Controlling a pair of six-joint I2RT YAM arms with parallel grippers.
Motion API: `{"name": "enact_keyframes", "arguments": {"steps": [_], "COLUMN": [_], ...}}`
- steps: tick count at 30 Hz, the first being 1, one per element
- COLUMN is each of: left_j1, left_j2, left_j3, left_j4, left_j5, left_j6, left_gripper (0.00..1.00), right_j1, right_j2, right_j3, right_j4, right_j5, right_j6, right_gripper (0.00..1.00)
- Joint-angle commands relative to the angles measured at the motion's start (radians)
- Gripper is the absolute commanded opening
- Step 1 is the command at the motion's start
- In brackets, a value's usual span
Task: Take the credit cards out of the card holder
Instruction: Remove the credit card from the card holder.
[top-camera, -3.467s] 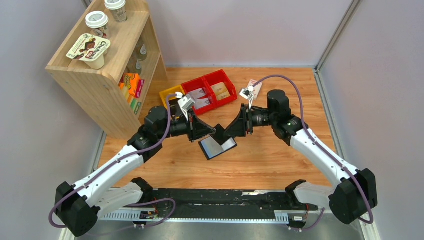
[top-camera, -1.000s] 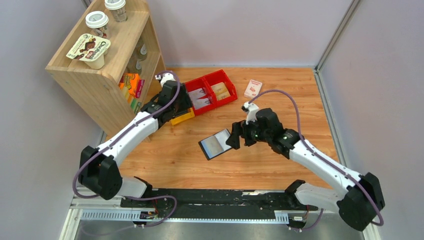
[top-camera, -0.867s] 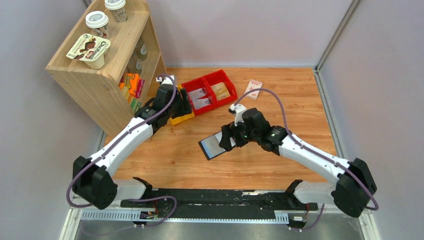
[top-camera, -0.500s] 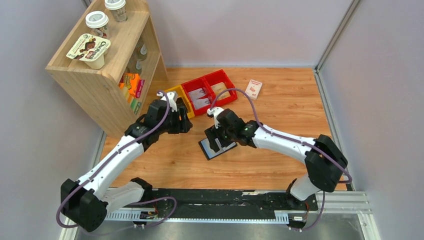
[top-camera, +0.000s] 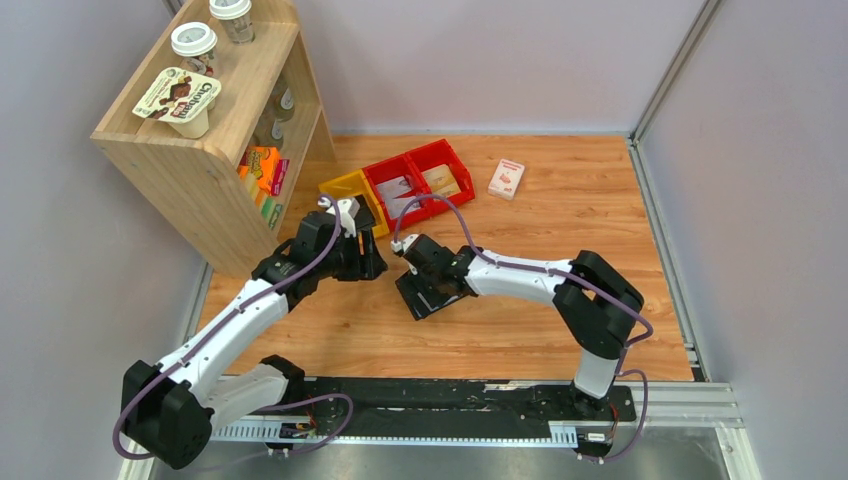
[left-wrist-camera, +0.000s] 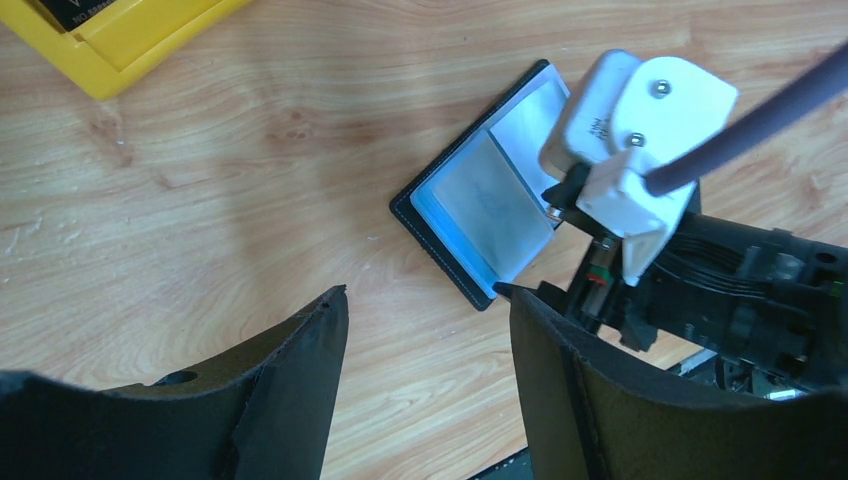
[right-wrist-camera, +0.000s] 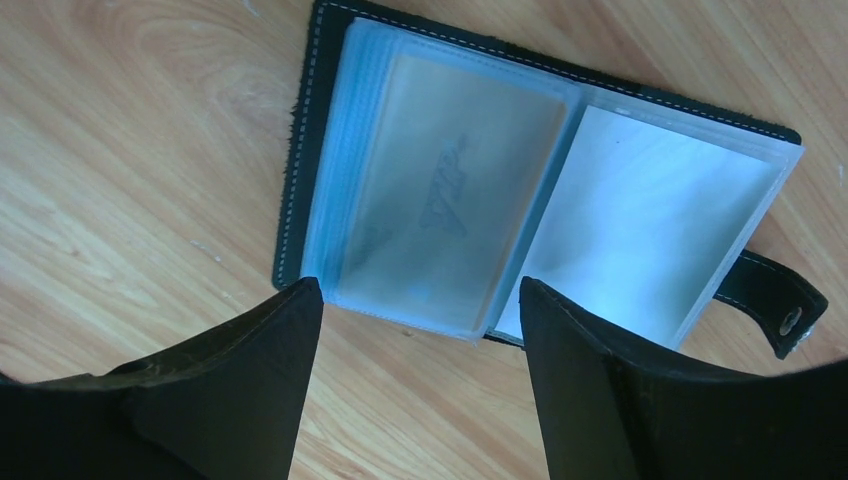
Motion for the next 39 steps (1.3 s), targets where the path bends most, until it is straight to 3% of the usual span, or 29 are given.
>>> {"name": "enact_keyframes", "arguments": {"steps": [1, 7, 21, 29, 39], "left_j1": [-0.002, -0.001, -0.039, -0.099, -0.125], "left_j2": [0.007, 0.027, 0.099, 0.170, 0.233], "left_j3": [0.001, -0.002, 0.026, 0.052, 0.052], "left_j4": [0.048, 0.071, 0.109, 0.140, 0.177], "left_j5": [0.035, 0.067, 0.105, 0.096, 0.073], "left_j6": [-0.022, -0.043, -0.072, -0.088, -0.134], "left_gripper": [0.69, 0.68, 0.68, 0.68, 0.68], "right_j1": [0.003, -0.005, -0.223, -0.244, -0.177], "right_j2": [0.042, 0.061, -0.063, -0.097, -0.134], "right_j3": [0.066, 0.055, -0.101, -0.125, -0.098], "right_j4": [-0.053, -0.056, 0.105, 0.100, 0.031], "right_j5": [0.068, 0.059, -0.304, -0.238, -0.131], "right_j6": [-0.014, -0.014, 0.055, 0.075, 0.018], "right_gripper": [0.74, 0.71, 0.64, 0.49, 0.69]}}
